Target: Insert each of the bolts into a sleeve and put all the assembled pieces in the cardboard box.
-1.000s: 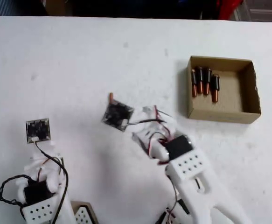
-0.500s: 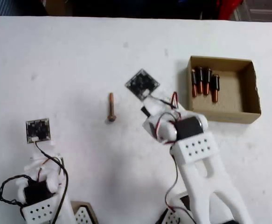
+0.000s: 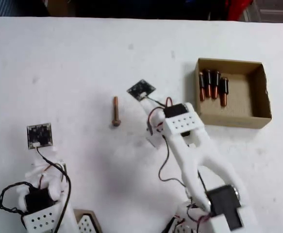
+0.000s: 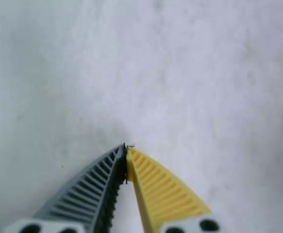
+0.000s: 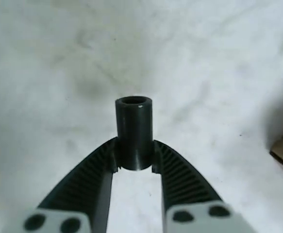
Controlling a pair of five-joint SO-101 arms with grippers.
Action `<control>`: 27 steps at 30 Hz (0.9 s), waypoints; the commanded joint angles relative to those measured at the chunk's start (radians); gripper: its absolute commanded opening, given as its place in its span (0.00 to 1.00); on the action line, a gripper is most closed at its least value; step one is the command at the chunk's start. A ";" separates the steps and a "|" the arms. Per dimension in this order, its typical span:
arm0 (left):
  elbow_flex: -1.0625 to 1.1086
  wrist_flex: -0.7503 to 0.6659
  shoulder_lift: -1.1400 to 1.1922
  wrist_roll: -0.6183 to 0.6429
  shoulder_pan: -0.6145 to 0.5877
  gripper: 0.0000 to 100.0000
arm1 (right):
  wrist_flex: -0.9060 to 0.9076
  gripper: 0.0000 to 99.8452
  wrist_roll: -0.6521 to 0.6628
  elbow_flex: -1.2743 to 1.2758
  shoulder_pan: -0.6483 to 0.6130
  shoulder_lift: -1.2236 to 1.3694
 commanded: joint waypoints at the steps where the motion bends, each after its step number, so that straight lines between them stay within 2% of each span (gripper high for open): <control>1: -0.002 0.003 -0.007 -0.008 -0.007 0.02 | -0.041 0.02 -0.003 -0.046 0.010 0.061; 7: -0.002 0.003 -0.007 -0.008 -0.007 0.02 | -0.059 0.03 0.003 -0.052 0.010 0.150; 13: -0.002 0.003 -0.007 -0.008 -0.007 0.02 | -0.058 0.21 0.063 -0.049 0.010 0.150; 22: -0.002 0.003 -0.007 -0.008 -0.007 0.02 | -0.065 0.22 0.064 -0.054 -0.030 0.150; 27: -0.002 0.003 -0.007 -0.008 -0.007 0.02 | -0.117 0.21 0.163 -0.060 -0.025 0.160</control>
